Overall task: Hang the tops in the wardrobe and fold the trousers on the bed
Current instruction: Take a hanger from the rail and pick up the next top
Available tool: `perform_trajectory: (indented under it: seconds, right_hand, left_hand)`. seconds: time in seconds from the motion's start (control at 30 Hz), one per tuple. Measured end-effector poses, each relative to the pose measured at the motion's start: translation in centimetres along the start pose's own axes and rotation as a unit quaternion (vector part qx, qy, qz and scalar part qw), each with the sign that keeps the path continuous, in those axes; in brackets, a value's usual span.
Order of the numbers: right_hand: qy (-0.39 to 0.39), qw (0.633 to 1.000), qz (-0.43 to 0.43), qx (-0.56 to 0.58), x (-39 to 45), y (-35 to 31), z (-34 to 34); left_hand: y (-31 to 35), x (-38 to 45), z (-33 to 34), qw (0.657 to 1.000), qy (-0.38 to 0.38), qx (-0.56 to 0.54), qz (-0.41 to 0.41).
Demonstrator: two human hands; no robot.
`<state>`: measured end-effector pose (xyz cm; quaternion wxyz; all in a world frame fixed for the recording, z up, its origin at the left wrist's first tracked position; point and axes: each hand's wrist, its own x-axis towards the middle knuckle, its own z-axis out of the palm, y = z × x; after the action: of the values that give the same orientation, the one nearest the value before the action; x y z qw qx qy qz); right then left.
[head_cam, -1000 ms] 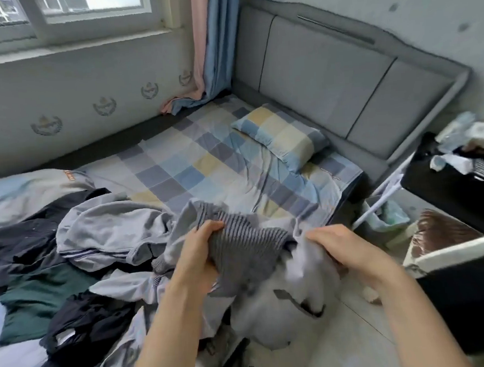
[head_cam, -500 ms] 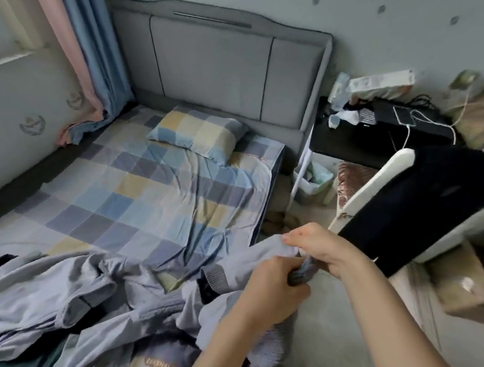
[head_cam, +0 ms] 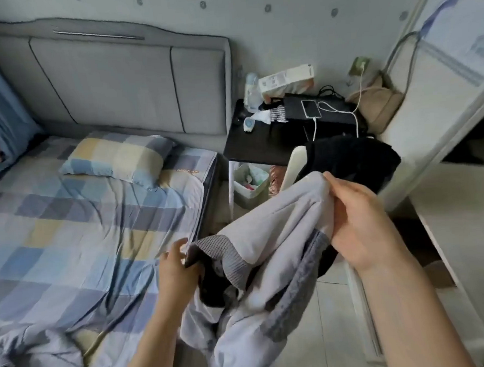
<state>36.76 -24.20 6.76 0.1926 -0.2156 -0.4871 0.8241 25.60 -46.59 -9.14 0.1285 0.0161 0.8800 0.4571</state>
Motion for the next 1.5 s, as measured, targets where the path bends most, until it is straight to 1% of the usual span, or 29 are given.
perform_trajectory:
  seconds: [0.03,0.1,0.17,0.2,0.27,0.3,0.33,0.37,0.4,0.47,0.5,0.57,0.6,0.63,0.7,0.73,0.83,0.93,1.03,1.07,1.13,1.17,1.2,1.3,1.33,1.37,1.4,1.43,1.5]
  right_hand:
    - [-0.005,1.0,-0.008,-0.008,0.0,-1.1,-1.4]
    - [0.022,0.999,-0.033,-0.028,0.4,-3.5,-5.2]
    - [0.091,0.992,-0.071,-0.057,1.0,-5.9,-9.6]
    - [0.139,0.981,-0.095,-0.092,1.5,-7.0,-11.8]
    - [0.235,0.942,-0.137,-0.195,2.3,-8.8,-15.8]
    - [0.272,0.914,-0.147,-0.262,2.5,-9.7,-17.8]
    - [0.291,0.882,-0.148,-0.34,2.7,-10.3,-19.6]
    - [0.286,0.853,-0.135,-0.416,3.0,-10.2,-20.3]
    - [0.294,0.827,-0.136,-0.46,2.9,-10.4,-21.4]
    - [0.266,0.821,-0.164,-0.477,2.6,-9.8,-21.9]
    - [0.229,0.822,-0.178,-0.49,2.6,-8.9,-21.4]
    - [0.177,0.805,-0.165,-0.541,3.3,-7.6,-20.9]
    - [0.183,0.79,-0.161,-0.563,4.0,-7.0,-20.6]
    - [0.224,0.764,-0.164,-0.582,4.9,-6.8,-20.9]
    - [0.324,0.71,-0.157,-0.605,6.7,-7.4,-22.0]
    - [0.366,0.688,-0.149,-0.609,7.6,-8.2,-23.2]
    - [0.434,0.654,-0.137,-0.604,9.1,-10.9,-26.9]
    - [0.47,0.658,-0.169,-0.564,10.9,-14.4,-29.1]
    - [0.497,0.689,-0.199,-0.488,12.5,-18.0,-29.2]
    - [0.512,0.689,-0.214,-0.466,12.9,-19.2,-29.0]
    - [0.547,0.661,-0.256,-0.446,13.9,-21.7,-28.2]
    - [0.559,0.64,-0.278,-0.449,14.2,-22.9,-27.7]
    - [0.562,0.626,-0.294,-0.454,14.6,-23.9,-27.1]
    - [0.583,0.596,-0.301,-0.463,15.1,-25.9,-26.1]
    - [0.591,0.588,-0.303,-0.461,14.9,-26.3,-26.0]
    - [0.602,0.578,-0.308,-0.456,14.6,-26.8,-26.0]
    - [0.606,0.575,-0.317,-0.449,14.3,-27.2,-25.9]
    - [0.604,0.578,-0.326,-0.442,14.1,-27.5,-25.8]
    - [0.593,0.579,-0.338,-0.445,14.4,-28.2,-25.1]
  left_hand:
    - [1.1,0.6,1.3,0.999,-0.018,-0.035,-0.014]
    - [4.2,1.4,4.0,0.994,-0.057,-0.082,-0.033]
    - [7.5,1.9,6.4,0.985,-0.11,-0.131,-0.02]
    - [9.6,1.8,7.4,0.98,-0.128,-0.153,-0.003]
    - [14.0,1.5,9.0,0.969,-0.136,-0.206,0.02]
    - [16.5,1.2,10.1,0.962,-0.14,-0.233,0.028]
    - [19.0,1.1,11.2,0.957,-0.149,-0.245,0.038]
    - [21.0,0.6,11.7,0.955,-0.149,-0.251,0.049]
    - [23.8,0.2,13.0,0.951,-0.17,-0.246,0.077]
    - [28.4,-0.7,15.4,0.935,-0.224,-0.236,0.142]
    - [30.3,-1.3,16.5,0.923,-0.257,-0.231,0.169]
    - [34.1,-2.5,19.3,0.897,-0.326,-0.195,0.227]
    - [35.4,-2.9,20.6,0.886,-0.345,-0.171,0.259]
    - [36.6,-3.1,22.2,0.873,-0.363,-0.152,0.286]
    - [38.3,-2.6,24.7,0.857,-0.389,-0.137,0.31]
    - [39.4,-1.7,25.9,0.851,-0.396,-0.132,0.317]
    - [42.0,2.3,28.7,0.833,-0.405,-0.12,0.357]
    - [45.2,6.1,31.7,0.801,-0.457,-0.108,0.371]
    - [47.4,8.6,35.1,0.779,-0.478,-0.099,0.394]
    - [48.0,9.4,36.1,0.766,-0.484,-0.101,0.411]
    - [49.4,10.7,38.6,0.735,-0.499,-0.077,0.452]
    - [50.0,11.0,39.8,0.718,-0.498,-0.05,0.484]
    - [50.3,11.0,40.9,0.703,-0.48,-0.014,0.525]
    - [51.1,10.4,43.8,0.639,-0.393,0.112,0.651]
    - [51.0,10.2,44.5,0.629,-0.373,0.159,0.663]
    - [51.4,10.1,45.3,0.62,-0.37,0.193,0.665]
    - [51.7,9.9,46.0,0.61,-0.383,0.217,0.659]
    - [51.9,9.7,46.4,0.604,-0.42,0.224,0.64]
    - [52.7,8.7,46.7,0.59,-0.533,0.181,0.579]
